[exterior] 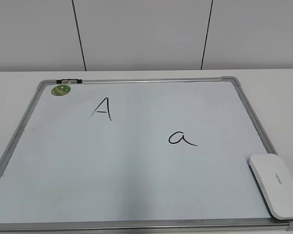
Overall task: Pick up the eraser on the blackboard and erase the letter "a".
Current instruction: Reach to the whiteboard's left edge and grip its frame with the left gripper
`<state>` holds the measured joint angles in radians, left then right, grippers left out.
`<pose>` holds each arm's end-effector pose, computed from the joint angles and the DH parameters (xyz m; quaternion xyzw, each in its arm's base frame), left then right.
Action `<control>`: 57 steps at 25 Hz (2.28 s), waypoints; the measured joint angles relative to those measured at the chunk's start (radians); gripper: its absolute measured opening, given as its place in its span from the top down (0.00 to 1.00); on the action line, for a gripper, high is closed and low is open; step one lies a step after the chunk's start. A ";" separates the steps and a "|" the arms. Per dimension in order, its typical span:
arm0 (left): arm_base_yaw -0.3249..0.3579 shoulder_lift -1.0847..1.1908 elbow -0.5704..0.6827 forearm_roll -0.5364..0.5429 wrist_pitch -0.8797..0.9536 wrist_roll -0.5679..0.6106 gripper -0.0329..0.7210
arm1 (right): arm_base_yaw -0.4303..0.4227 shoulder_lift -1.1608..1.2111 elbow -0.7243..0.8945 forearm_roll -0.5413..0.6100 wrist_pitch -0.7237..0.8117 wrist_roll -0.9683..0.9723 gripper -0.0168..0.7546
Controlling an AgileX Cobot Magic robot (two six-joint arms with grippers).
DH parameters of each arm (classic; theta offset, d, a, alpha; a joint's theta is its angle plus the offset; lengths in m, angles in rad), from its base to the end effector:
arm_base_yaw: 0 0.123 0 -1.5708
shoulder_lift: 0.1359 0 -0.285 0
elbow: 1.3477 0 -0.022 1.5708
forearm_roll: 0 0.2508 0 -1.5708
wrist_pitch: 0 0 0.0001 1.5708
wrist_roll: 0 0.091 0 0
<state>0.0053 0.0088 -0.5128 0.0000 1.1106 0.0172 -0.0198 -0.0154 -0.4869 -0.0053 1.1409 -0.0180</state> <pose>-0.0071 0.0000 0.2769 0.0051 0.8650 0.0056 0.5018 -0.0092 -0.0003 0.2672 0.0010 0.8729 -0.0119 0.4878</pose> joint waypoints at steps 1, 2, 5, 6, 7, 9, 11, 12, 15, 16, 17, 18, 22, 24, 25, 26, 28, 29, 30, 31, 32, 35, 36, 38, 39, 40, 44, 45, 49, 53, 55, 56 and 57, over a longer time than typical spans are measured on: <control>0.000 0.000 0.000 0.000 0.000 0.000 0.65 | 0.000 0.000 0.000 0.000 0.000 0.000 0.22; 0.000 0.000 0.000 0.000 0.000 0.000 0.65 | 0.000 0.000 0.000 0.000 0.000 0.000 0.22; 0.000 0.000 0.000 0.000 0.000 0.000 0.65 | 0.000 0.000 0.000 0.000 0.000 0.000 0.22; 0.000 0.000 0.000 0.000 0.000 0.000 0.65 | 0.000 0.000 0.000 0.000 0.000 0.000 0.22; 0.000 0.000 0.000 0.000 0.000 0.000 0.65 | 0.000 0.000 0.000 0.000 0.000 0.000 0.22; 0.000 0.000 0.000 0.000 0.000 0.000 0.65 | 0.000 0.000 0.000 0.000 0.000 0.000 0.22; 0.000 0.000 0.000 0.000 0.000 0.000 0.65 | 0.000 0.000 0.000 0.000 0.000 0.000 0.22; 0.000 0.000 0.000 0.000 0.000 0.000 0.65 | 0.000 0.000 0.000 0.000 0.000 0.000 0.22; 0.000 0.000 0.000 0.000 0.000 0.000 0.65 | 0.000 0.000 0.000 0.000 0.000 0.000 0.22; 0.000 0.000 0.000 0.000 0.000 0.000 0.65 | 0.000 0.000 0.000 0.000 0.000 0.000 0.22; 0.000 0.000 0.000 0.000 0.000 0.000 0.65 | 0.000 0.000 0.000 0.000 0.000 0.000 0.22; 0.000 0.000 0.000 0.000 0.000 0.000 0.65 | 0.000 0.000 0.000 0.000 0.000 0.000 0.22; 0.000 0.000 0.000 0.000 0.000 0.000 0.65 | 0.000 0.000 0.000 0.000 0.000 0.000 0.22; 0.000 0.000 0.000 0.000 0.000 0.000 0.65 | 0.000 0.000 0.000 0.000 0.000 0.000 0.22; 0.000 0.000 0.000 0.000 0.000 0.000 0.65 | 0.000 0.000 0.000 0.000 0.000 0.000 0.22; 0.000 0.000 0.000 0.000 0.000 0.000 0.65 | 0.000 0.000 0.000 0.000 0.000 0.000 0.22; 0.000 0.000 0.000 0.000 0.000 0.000 0.65 | 0.000 0.000 0.000 0.000 0.000 0.000 0.22; 0.000 0.000 0.000 0.000 0.000 0.000 0.65 | 0.000 0.000 0.000 0.000 0.000 0.000 0.22; 0.000 0.000 0.000 0.000 0.000 0.000 0.65 | 0.000 0.000 0.000 0.000 0.000 0.000 0.22; 0.000 0.000 0.000 0.000 0.000 0.000 0.65 | 0.000 0.000 0.000 0.000 0.000 0.000 0.22; 0.000 0.000 0.000 0.000 0.000 0.000 0.65 | 0.000 0.000 0.000 0.000 0.000 0.000 0.22; 0.000 0.000 0.000 0.000 0.000 0.000 0.65 | 0.000 0.000 0.000 0.000 0.000 0.000 0.22; 0.000 0.000 0.000 0.000 0.000 0.000 0.65 | 0.000 0.000 0.000 0.000 0.000 0.000 0.22; 0.000 0.000 0.000 0.000 0.000 0.000 0.65 | 0.000 0.000 0.000 0.000 0.000 0.000 0.22; 0.000 0.000 0.000 0.000 0.000 0.000 0.65 | 0.000 0.000 0.000 0.000 0.000 0.000 0.22; 0.000 0.000 0.000 0.000 0.000 0.000 0.65 | 0.000 0.000 0.000 0.000 0.000 0.000 0.22; 0.000 0.000 0.000 0.000 0.000 0.000 0.65 | 0.000 0.000 0.000 0.000 0.000 0.000 0.22; 0.000 0.000 0.000 0.000 0.000 0.000 0.65 | 0.000 0.000 0.000 0.000 0.000 0.000 0.22; 0.000 0.000 0.000 0.000 0.000 0.000 0.65 | 0.000 0.000 0.000 0.000 0.000 0.000 0.22; 0.000 0.000 0.000 0.000 0.000 0.000 0.65 | 0.000 0.000 0.000 0.000 0.000 0.000 0.22; 0.000 0.000 0.000 0.000 0.000 0.000 0.65 | 0.000 0.000 0.000 0.000 0.000 0.000 0.22; 0.000 0.000 0.000 0.000 0.000 0.000 0.63 | 0.000 0.000 0.000 0.000 0.000 0.000 0.22; 0.000 0.000 0.000 0.000 0.000 0.000 0.61 | 0.000 0.000 0.000 0.000 0.000 0.000 0.22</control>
<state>0.0053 0.0088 -0.5128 0.0000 1.1106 0.0172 -0.0198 -0.0154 -0.4869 -0.0053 1.1409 -0.0180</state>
